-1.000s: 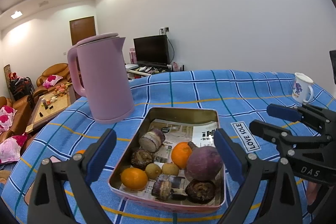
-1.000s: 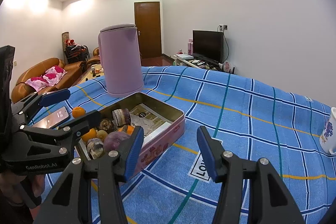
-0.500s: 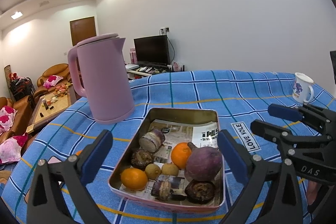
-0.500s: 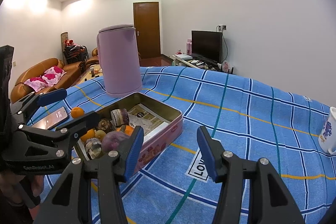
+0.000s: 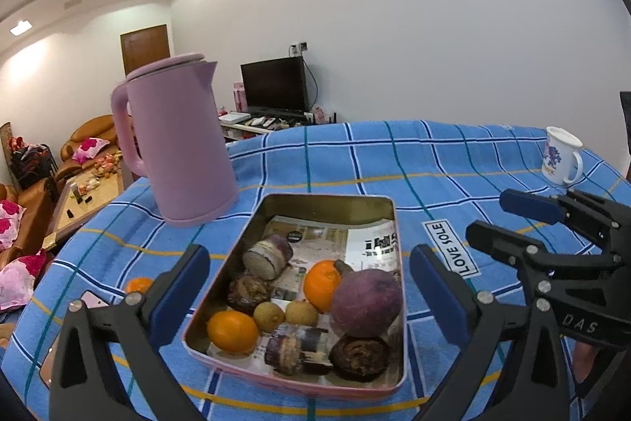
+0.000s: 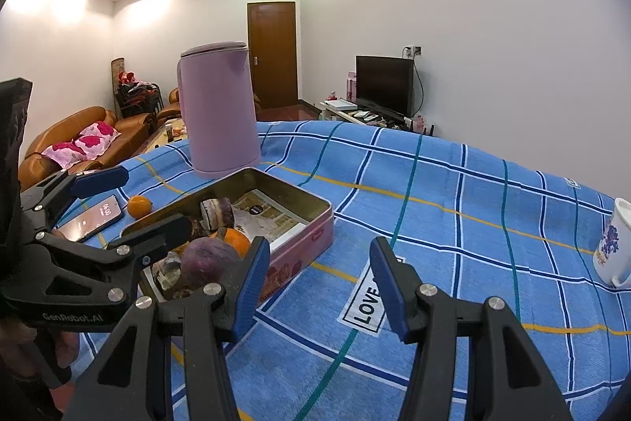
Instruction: Organize fruits
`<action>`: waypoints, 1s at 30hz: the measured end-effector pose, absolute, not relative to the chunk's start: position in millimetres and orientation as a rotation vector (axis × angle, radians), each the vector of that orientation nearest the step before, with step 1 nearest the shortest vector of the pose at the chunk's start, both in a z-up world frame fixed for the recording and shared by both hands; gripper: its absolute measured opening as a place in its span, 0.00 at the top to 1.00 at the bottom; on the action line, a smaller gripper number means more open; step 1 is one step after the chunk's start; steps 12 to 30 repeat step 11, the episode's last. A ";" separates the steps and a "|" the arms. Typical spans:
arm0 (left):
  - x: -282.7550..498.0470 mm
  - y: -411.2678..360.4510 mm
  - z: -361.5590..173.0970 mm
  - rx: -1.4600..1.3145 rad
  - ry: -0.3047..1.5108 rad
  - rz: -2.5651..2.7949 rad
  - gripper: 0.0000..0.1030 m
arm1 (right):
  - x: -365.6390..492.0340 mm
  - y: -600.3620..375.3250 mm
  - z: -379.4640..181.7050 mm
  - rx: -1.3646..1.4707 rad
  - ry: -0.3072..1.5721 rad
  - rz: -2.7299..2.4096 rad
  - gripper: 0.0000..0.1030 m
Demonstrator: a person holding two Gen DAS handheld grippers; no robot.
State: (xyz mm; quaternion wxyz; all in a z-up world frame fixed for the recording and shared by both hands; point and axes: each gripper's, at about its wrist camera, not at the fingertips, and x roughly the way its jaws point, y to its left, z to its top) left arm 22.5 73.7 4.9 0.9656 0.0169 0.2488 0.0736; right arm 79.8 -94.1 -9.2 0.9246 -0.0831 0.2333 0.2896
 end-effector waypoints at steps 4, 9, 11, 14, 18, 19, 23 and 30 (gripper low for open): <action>22.8 70.5 4.8 0.039 0.502 0.146 0.00 | 80.8 -99.8 -8.8 -0.156 0.476 0.583 0.47; 20.6 63.5 6.4 0.063 0.485 0.142 0.00 | 80.4 -103.4 -8.1 -0.152 0.476 0.579 0.47; 20.1 61.6 7.0 0.068 0.477 0.145 0.00 | 80.5 -104.6 -8.7 -0.152 0.479 0.578 0.47; 20.1 61.6 7.0 0.068 0.477 0.145 0.00 | 80.5 -104.6 -8.7 -0.152 0.479 0.578 0.47; 20.1 61.6 7.0 0.068 0.477 0.145 0.00 | 80.5 -104.6 -8.7 -0.152 0.479 0.578 0.47; 20.1 61.6 7.0 0.068 0.477 0.145 0.00 | 80.5 -104.6 -8.7 -0.152 0.479 0.578 0.47; 20.1 61.6 7.0 0.068 0.477 0.145 0.00 | 80.5 -104.6 -8.7 -0.152 0.479 0.578 0.47; 20.1 61.6 7.0 0.068 0.477 0.145 0.00 | 80.5 -104.6 -8.7 -0.152 0.479 0.578 0.47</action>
